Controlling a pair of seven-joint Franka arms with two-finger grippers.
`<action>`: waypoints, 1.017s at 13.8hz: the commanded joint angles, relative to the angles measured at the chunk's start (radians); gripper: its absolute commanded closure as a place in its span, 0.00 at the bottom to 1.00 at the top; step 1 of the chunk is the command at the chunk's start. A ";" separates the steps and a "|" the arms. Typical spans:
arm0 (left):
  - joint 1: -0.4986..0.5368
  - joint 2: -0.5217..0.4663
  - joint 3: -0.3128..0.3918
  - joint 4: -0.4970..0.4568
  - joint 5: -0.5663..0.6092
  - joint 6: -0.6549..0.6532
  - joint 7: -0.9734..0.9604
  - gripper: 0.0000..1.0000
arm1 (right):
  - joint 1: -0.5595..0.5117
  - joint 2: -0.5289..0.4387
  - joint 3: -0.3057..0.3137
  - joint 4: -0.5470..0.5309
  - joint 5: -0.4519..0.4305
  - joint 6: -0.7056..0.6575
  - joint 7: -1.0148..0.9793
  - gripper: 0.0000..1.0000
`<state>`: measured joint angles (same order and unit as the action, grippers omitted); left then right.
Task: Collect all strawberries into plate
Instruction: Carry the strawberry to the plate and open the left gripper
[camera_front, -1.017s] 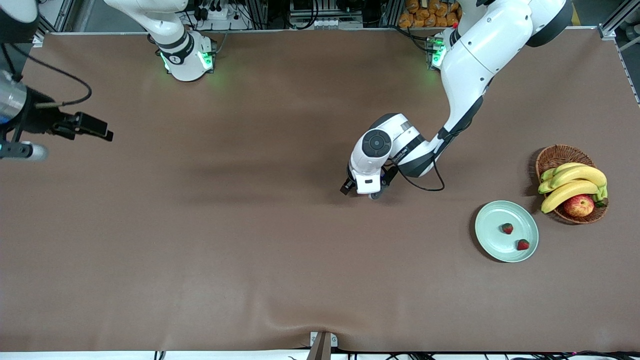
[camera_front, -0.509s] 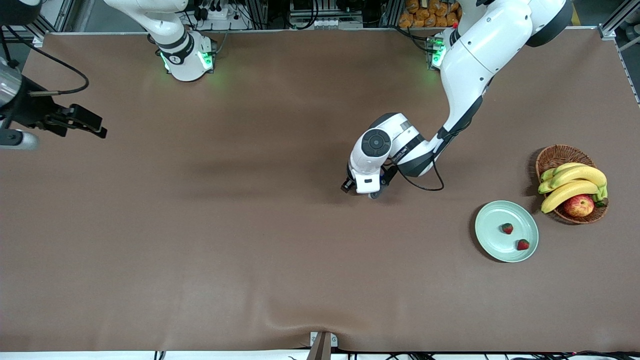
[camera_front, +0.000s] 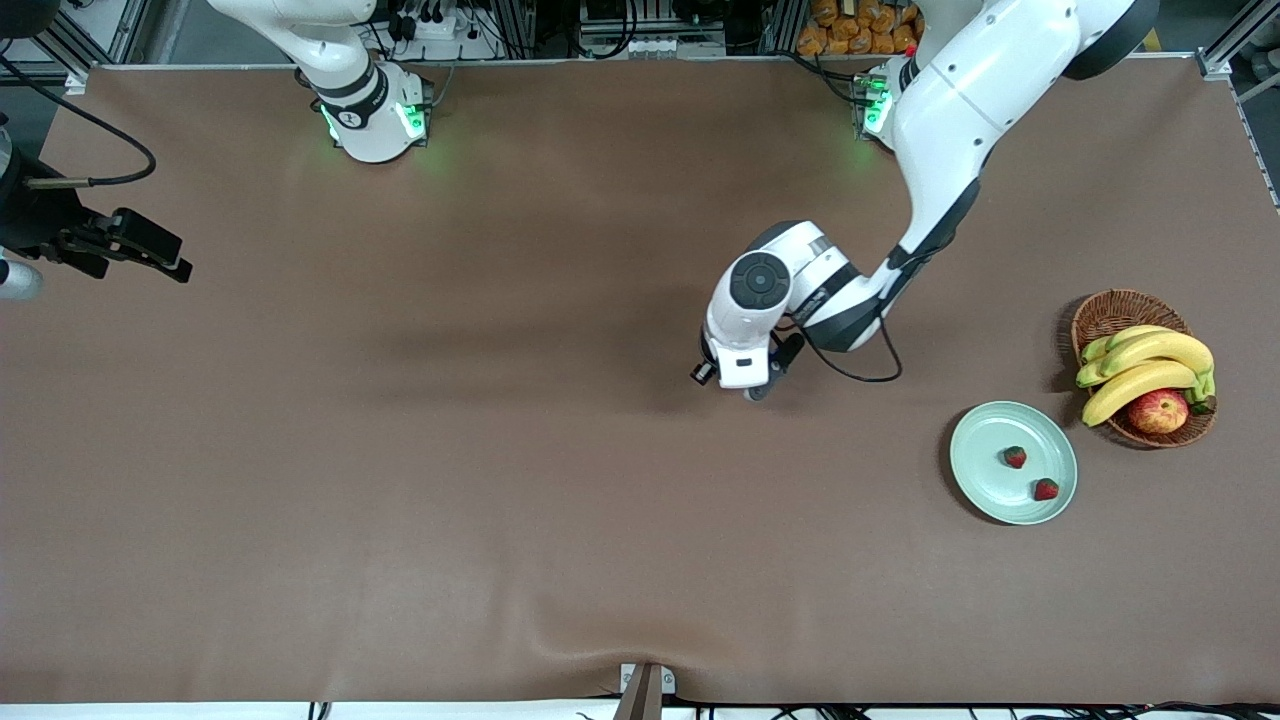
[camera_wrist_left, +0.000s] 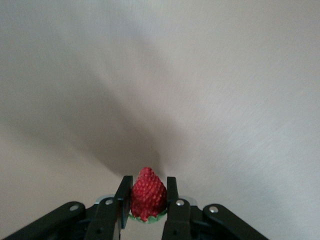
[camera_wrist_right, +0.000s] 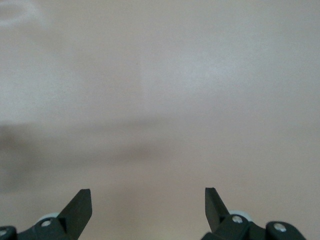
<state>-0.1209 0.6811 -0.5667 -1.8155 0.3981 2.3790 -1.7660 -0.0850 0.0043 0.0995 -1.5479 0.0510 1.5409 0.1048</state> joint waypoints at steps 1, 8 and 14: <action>0.110 -0.116 -0.004 -0.025 0.010 -0.058 0.086 1.00 | -0.010 0.010 0.011 0.034 -0.022 -0.042 0.010 0.00; 0.388 -0.146 0.001 -0.005 0.010 -0.078 0.480 1.00 | 0.028 0.036 0.012 0.077 -0.124 -0.048 0.001 0.00; 0.469 -0.063 0.066 0.106 0.011 -0.069 0.790 1.00 | 0.013 0.034 0.008 0.077 -0.066 -0.074 0.003 0.00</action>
<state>0.3444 0.5790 -0.5235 -1.7626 0.3983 2.3108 -1.0588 -0.0643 0.0241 0.1070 -1.5031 -0.0306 1.4941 0.1057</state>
